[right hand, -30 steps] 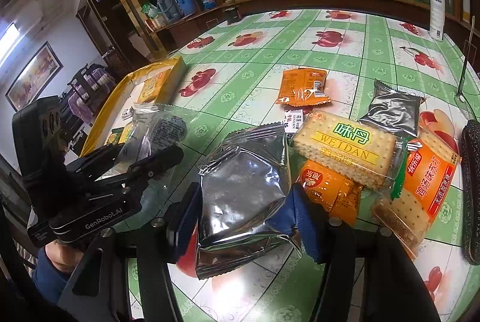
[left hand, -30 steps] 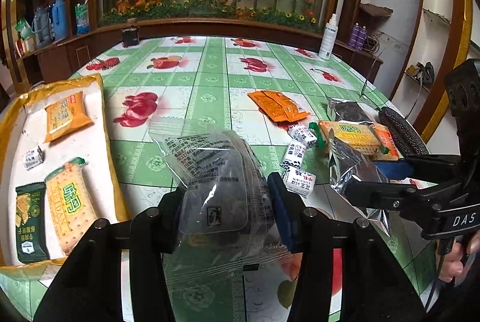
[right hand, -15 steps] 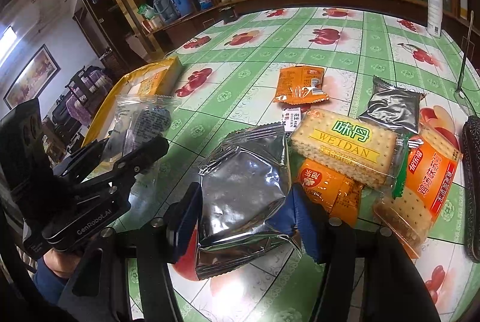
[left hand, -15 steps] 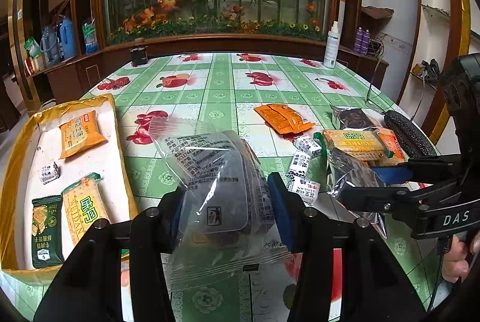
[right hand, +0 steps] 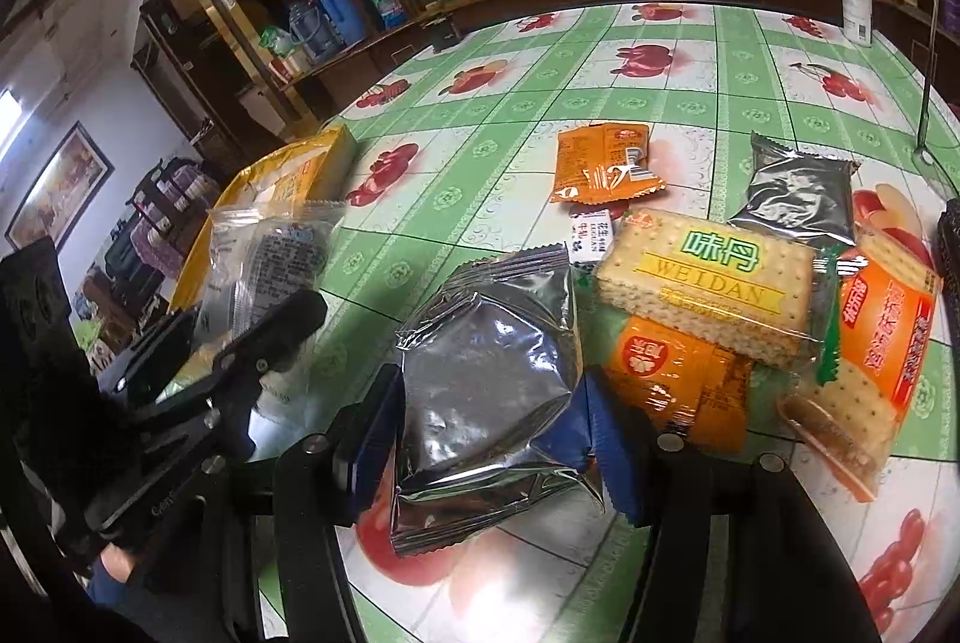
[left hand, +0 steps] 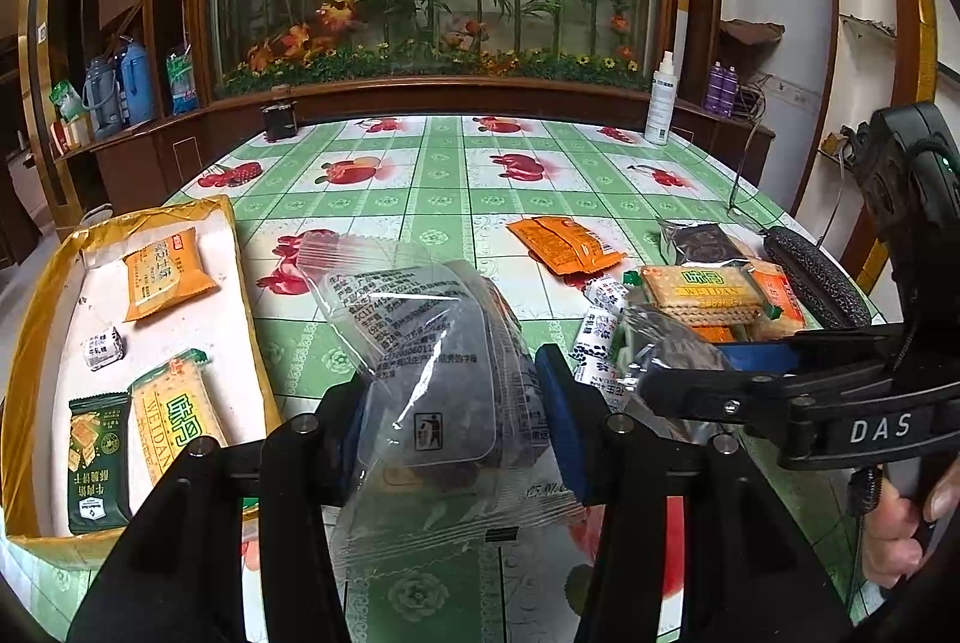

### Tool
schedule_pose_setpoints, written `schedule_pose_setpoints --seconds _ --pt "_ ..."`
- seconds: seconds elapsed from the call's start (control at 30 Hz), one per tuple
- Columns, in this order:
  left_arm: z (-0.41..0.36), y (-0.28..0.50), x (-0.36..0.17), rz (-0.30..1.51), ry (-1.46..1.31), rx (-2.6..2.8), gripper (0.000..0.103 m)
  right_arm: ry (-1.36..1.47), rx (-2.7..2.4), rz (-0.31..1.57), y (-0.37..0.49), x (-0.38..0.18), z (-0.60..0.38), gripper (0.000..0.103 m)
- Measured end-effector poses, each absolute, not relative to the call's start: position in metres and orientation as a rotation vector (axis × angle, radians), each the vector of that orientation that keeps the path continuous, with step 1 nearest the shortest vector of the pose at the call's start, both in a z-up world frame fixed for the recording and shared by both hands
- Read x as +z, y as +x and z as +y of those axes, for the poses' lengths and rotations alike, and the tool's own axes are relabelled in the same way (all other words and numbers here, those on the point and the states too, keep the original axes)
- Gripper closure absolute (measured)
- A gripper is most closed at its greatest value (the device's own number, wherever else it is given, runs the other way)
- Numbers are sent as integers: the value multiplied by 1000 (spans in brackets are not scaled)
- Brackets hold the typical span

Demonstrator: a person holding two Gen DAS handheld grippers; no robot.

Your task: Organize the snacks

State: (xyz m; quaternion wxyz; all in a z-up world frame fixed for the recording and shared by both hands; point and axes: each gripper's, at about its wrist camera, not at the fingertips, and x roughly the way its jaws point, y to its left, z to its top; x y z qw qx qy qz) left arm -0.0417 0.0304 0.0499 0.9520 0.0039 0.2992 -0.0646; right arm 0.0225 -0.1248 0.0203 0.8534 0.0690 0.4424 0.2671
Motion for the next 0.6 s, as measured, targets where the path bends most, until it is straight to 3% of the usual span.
schedule_pose_setpoints --seconds 0.6 --pt "88 -56 69 604 -134 -81 55 138 547 910 32 31 -85 42"
